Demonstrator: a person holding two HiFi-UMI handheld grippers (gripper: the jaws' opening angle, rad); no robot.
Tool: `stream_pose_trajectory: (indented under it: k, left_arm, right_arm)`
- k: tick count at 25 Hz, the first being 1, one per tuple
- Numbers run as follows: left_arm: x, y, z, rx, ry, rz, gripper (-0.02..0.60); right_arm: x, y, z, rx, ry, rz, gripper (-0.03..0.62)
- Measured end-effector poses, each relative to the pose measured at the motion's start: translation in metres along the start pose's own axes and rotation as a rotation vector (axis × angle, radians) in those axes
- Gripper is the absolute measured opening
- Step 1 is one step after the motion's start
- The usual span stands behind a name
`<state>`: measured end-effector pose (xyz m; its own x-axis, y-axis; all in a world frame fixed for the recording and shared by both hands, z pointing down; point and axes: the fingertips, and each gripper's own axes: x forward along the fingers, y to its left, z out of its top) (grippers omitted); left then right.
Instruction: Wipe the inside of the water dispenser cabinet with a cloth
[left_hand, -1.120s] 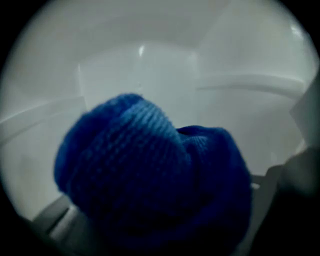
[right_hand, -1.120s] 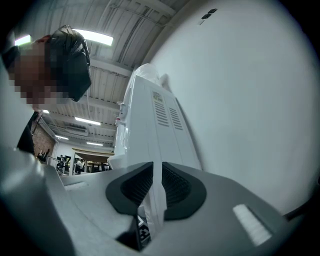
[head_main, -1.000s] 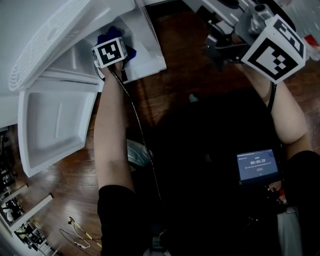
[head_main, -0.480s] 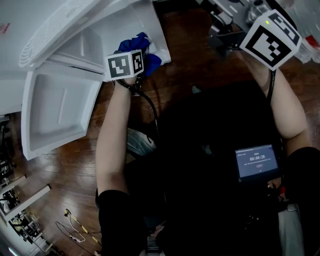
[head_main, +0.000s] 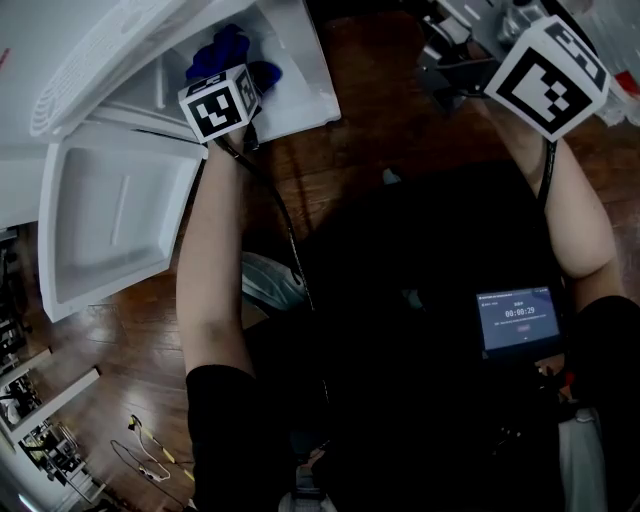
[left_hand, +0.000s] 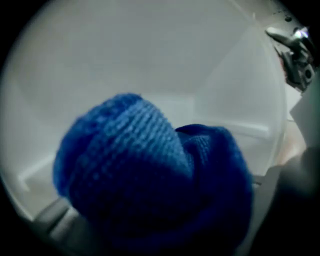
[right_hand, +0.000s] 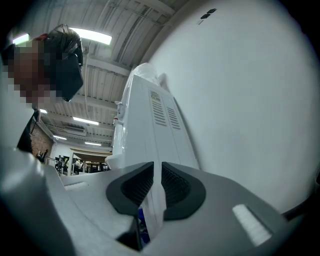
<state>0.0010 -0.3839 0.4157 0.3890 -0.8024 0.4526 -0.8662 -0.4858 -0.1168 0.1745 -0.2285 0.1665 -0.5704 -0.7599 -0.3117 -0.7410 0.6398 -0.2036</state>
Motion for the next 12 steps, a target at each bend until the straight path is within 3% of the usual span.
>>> stream_pose_trajectory:
  k: [3, 5, 9, 12]
  left_arm:
    - [0.04, -0.014, -0.027, -0.079, 0.074, -0.042, 0.161]
    - [0.057, -0.021, -0.03, -0.082, 0.107, -0.053, 0.161]
    - [0.072, -0.035, -0.022, -0.009, 0.134, -0.079, 0.161]
    - [0.053, -0.067, -0.043, 0.149, 0.214, -0.199, 0.16]
  right_arm:
    - [0.0, -0.004, -0.002, 0.021, 0.0, -0.008, 0.052]
    - [-0.001, -0.007, -0.003, 0.026, -0.004, -0.01, 0.052]
    - [0.0, -0.01, -0.006, 0.016, 0.014, 0.001, 0.051]
    - [0.0, -0.008, -0.007, 0.015, 0.028, 0.001, 0.051]
